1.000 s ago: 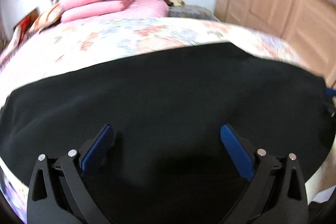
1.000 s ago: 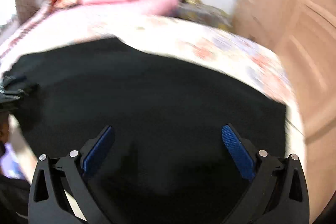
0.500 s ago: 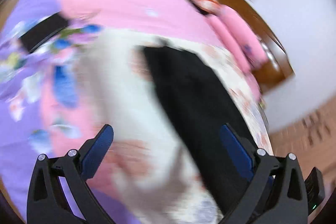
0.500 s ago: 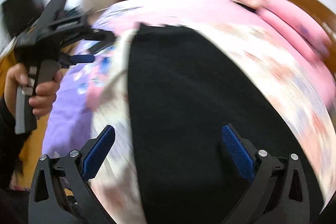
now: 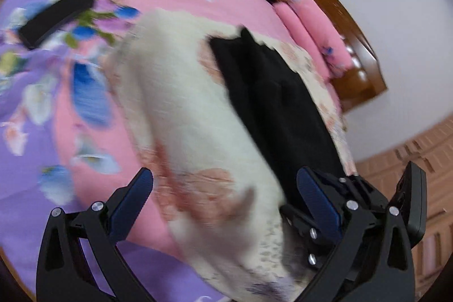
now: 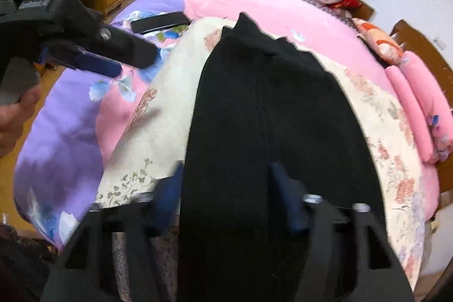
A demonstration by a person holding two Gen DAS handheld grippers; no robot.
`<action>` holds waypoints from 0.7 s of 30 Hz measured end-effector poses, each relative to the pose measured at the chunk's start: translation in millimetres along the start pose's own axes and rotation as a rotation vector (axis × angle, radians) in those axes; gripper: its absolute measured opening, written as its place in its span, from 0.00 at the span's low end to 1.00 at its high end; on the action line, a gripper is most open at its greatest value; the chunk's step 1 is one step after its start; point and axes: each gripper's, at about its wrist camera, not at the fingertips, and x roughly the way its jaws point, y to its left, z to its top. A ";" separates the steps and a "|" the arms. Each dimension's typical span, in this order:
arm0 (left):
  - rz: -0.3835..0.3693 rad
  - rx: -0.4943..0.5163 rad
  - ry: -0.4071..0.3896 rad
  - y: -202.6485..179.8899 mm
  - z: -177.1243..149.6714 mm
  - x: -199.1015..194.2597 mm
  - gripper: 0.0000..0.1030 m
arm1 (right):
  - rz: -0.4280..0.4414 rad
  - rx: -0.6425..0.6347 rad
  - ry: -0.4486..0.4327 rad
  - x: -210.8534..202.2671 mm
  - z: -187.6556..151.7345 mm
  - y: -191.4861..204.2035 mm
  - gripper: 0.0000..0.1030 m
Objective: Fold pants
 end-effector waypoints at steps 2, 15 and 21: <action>-0.077 -0.006 0.042 -5.3 3.3 10.9 0.98 | 0.021 0.072 -0.031 -5.8 0.2 -10.8 0.31; -0.143 0.066 0.042 -30.5 78.7 78.0 0.98 | 0.083 0.194 -0.092 -15.6 -0.6 -27.4 0.16; -0.177 0.098 0.041 -32.0 110.3 94.7 0.77 | 0.170 0.252 -0.099 -12.9 -4.0 -34.1 0.48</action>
